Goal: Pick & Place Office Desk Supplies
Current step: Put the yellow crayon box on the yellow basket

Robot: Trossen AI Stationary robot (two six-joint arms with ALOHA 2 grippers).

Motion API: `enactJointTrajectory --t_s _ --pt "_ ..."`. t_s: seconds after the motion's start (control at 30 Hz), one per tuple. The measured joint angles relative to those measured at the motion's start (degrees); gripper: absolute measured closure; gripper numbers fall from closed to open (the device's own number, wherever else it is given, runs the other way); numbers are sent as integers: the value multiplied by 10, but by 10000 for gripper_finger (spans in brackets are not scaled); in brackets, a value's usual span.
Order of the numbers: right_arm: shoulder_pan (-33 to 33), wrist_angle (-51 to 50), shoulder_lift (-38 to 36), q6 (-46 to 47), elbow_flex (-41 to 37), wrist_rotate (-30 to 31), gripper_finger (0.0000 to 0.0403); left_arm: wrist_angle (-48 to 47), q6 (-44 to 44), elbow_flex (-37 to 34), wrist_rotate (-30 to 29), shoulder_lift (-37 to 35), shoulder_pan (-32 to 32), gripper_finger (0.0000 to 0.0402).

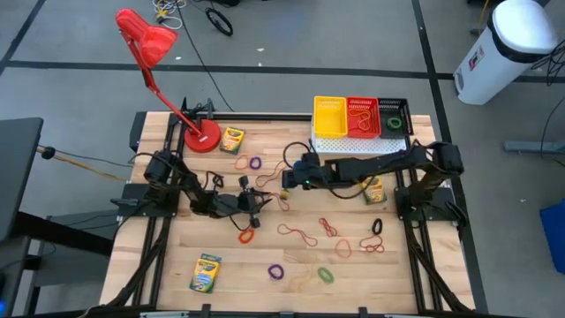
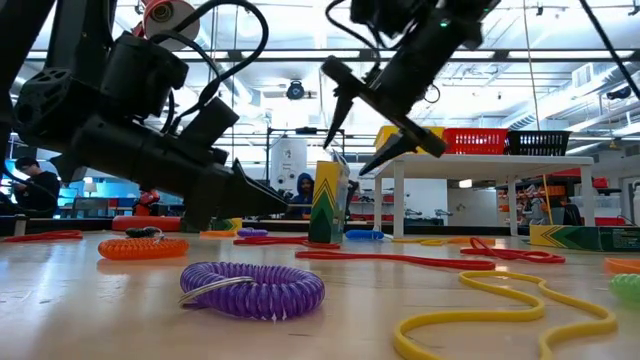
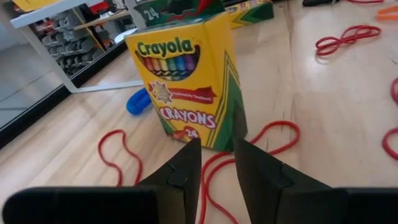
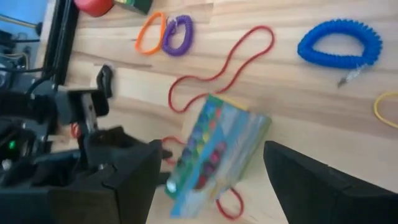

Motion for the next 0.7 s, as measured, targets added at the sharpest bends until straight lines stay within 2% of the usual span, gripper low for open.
enactJointTrajectory --t_s 0.4,0.5,0.7 --pt "-6 -49 103 10 91 -60 117 -16 15 0 0 0 0 298" --pt "-6 -70 105 6 96 -58 136 -17 25 0 0 0 0 298" --pt "-6 -93 93 -30 97 -34 197 -16 34 0 0 0 0 298"
